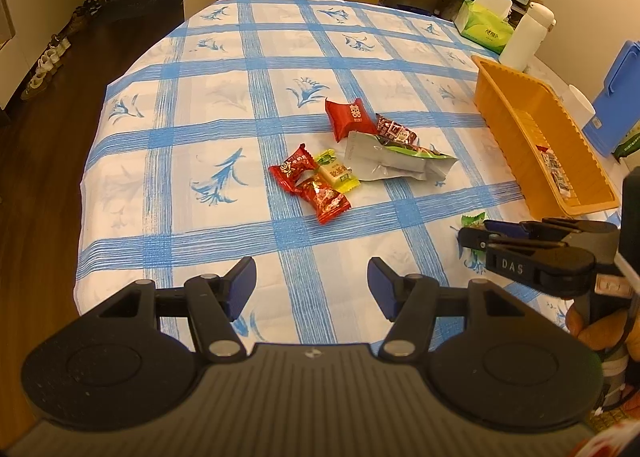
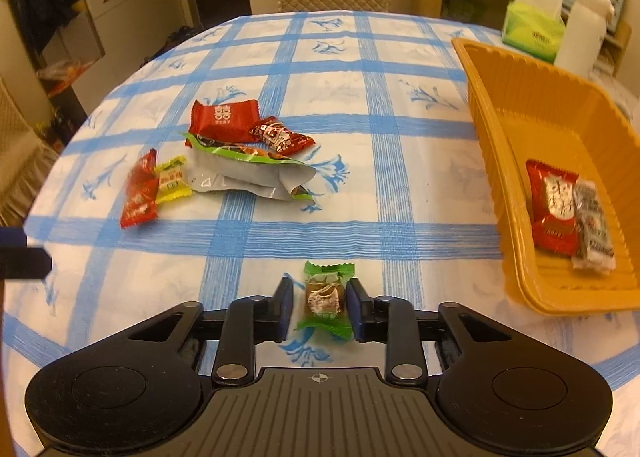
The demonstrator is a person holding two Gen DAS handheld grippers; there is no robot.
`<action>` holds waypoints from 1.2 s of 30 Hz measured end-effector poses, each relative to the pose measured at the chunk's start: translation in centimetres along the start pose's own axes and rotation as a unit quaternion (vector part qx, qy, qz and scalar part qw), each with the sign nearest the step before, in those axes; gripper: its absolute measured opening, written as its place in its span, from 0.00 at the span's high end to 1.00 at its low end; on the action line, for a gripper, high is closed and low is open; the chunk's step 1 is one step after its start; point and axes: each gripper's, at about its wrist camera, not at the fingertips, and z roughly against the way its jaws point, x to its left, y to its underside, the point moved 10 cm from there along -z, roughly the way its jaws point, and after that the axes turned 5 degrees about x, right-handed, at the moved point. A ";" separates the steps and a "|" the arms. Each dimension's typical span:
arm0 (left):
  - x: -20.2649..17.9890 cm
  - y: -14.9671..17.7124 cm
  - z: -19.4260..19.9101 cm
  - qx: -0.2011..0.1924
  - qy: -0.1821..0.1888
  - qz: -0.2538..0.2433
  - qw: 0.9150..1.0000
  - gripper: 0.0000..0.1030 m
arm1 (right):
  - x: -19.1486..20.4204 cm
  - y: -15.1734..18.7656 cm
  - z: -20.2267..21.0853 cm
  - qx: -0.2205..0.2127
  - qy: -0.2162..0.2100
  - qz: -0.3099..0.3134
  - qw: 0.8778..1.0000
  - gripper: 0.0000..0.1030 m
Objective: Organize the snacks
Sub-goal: 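Reach the right gripper to the green-wrapped candy and grasp it, then grasp the small red candy with the left gripper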
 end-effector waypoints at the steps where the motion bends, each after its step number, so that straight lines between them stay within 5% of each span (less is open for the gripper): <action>1: -0.1 -0.1 -0.2 -0.001 0.001 -0.001 1.000 0.43 | 0.0 0.0 -0.1 -0.002 0.001 0.007 1.000 0.79; 10: -0.9 -1.9 -2.3 -0.012 0.003 0.004 1.000 0.45 | -0.7 -1.4 1.3 -0.014 -0.027 -0.018 0.999 0.80; 14: -1.0 -2.9 -3.4 -0.014 0.002 0.012 1.000 0.60 | -1.0 -2.6 2.3 -0.026 -0.041 -0.028 0.998 0.80; 36: -0.6 -4.9 -7.9 -0.005 -0.027 0.031 0.999 0.77 | -2.8 -3.3 3.1 -0.031 -0.059 -0.047 0.997 0.80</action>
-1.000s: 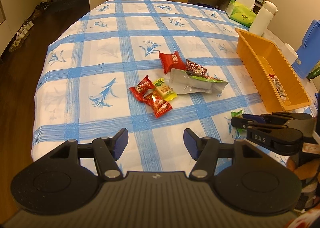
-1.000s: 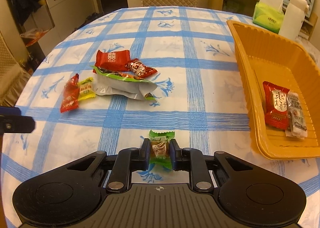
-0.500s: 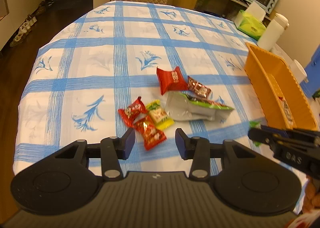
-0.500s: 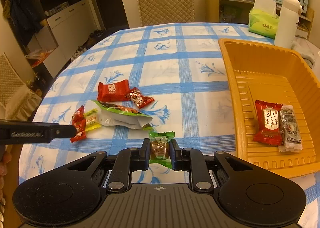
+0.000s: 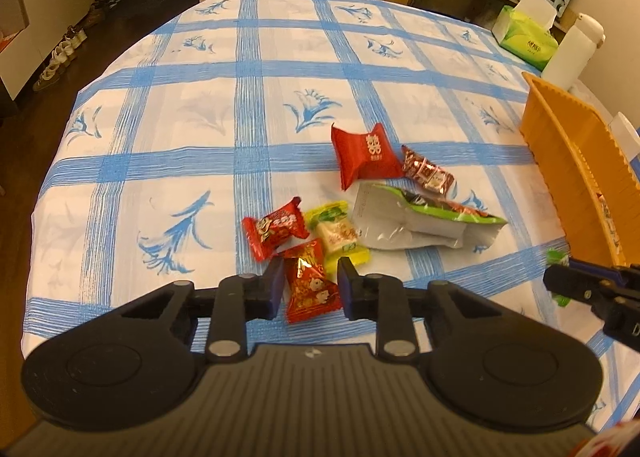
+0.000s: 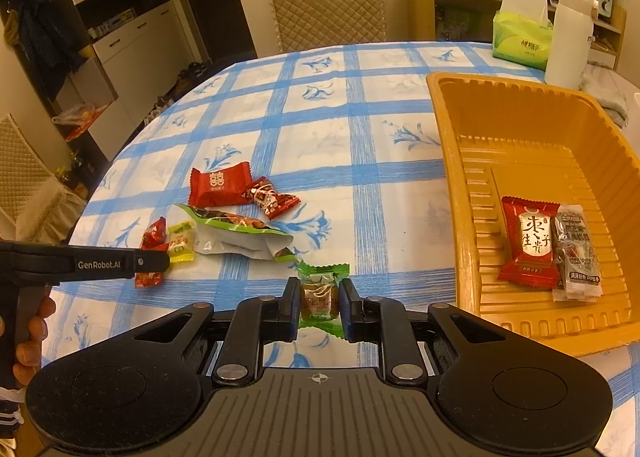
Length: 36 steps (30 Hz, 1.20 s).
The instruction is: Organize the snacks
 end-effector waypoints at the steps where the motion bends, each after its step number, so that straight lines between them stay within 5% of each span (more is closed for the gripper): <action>1: 0.1 0.1 0.0 0.000 0.001 -0.001 1.000 0.77 | 0.0 0.0 0.0 0.000 -0.001 0.000 1.000 0.80; 21: -0.2 1.2 2.5 -0.006 0.003 -0.039 0.999 0.83 | 0.3 0.2 1.2 -0.007 -0.018 0.003 1.000 0.80; 36: -6.5 1.5 8.3 -0.037 0.072 -0.087 0.993 0.83 | -0.9 0.1 5.6 -0.036 -0.029 -0.015 0.999 0.80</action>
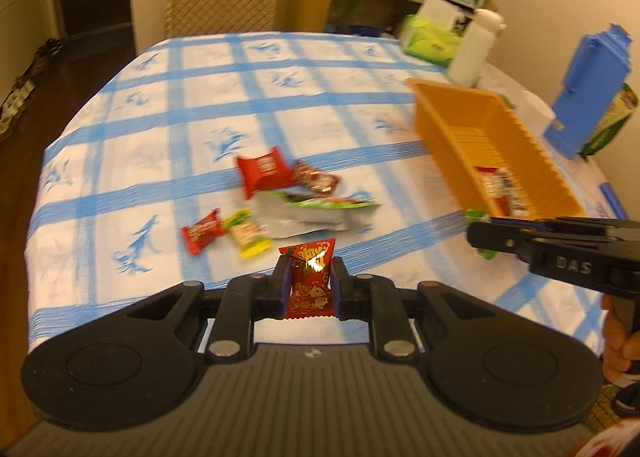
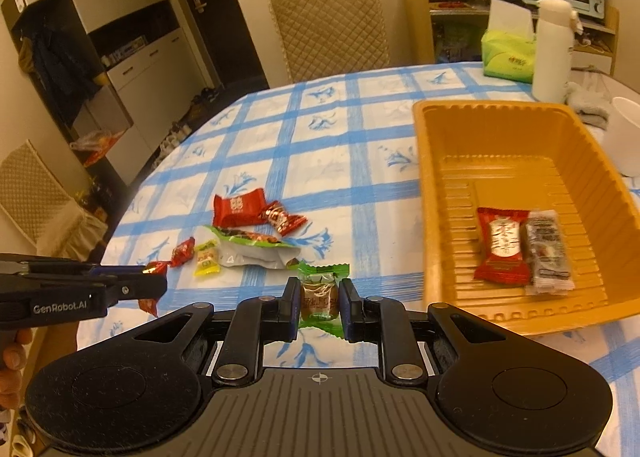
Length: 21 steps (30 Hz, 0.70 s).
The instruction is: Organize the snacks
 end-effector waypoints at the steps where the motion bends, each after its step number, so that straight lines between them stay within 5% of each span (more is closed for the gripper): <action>1: -0.7 -0.2 0.1 -0.002 0.005 -0.005 1.000 0.83 | -0.3 -0.1 0.4 -0.002 0.001 -0.002 1.000 0.80; 21: -16.5 -5.2 -3.2 -0.021 0.084 -0.094 0.992 0.83 | -13.6 -2.3 6.6 -0.045 0.056 -0.057 0.996 0.80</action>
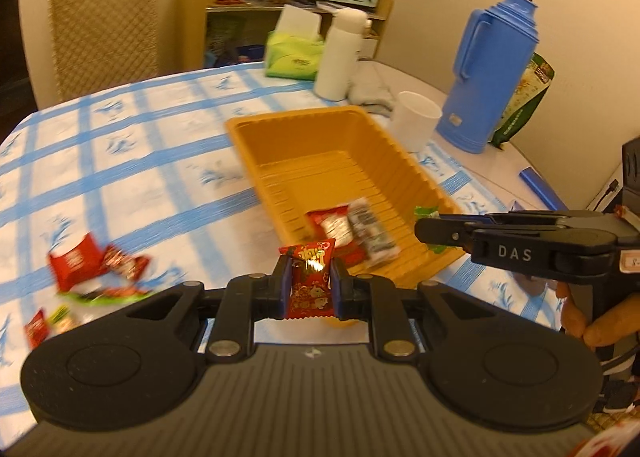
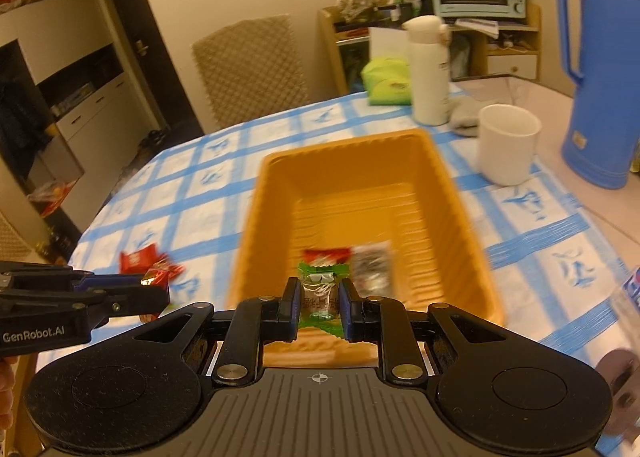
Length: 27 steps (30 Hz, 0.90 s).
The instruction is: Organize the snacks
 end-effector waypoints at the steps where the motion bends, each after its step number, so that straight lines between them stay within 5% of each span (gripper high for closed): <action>1: -0.5 -0.5 -0.5 0.000 0.000 -0.003 1.000 0.83 | -0.7 -0.4 -0.1 -0.001 0.001 -0.001 1.000 0.80; 27: -2.2 -9.1 -11.0 0.010 -0.053 -0.009 0.999 0.83 | -6.7 -7.0 -6.6 0.008 -0.028 0.013 0.999 0.80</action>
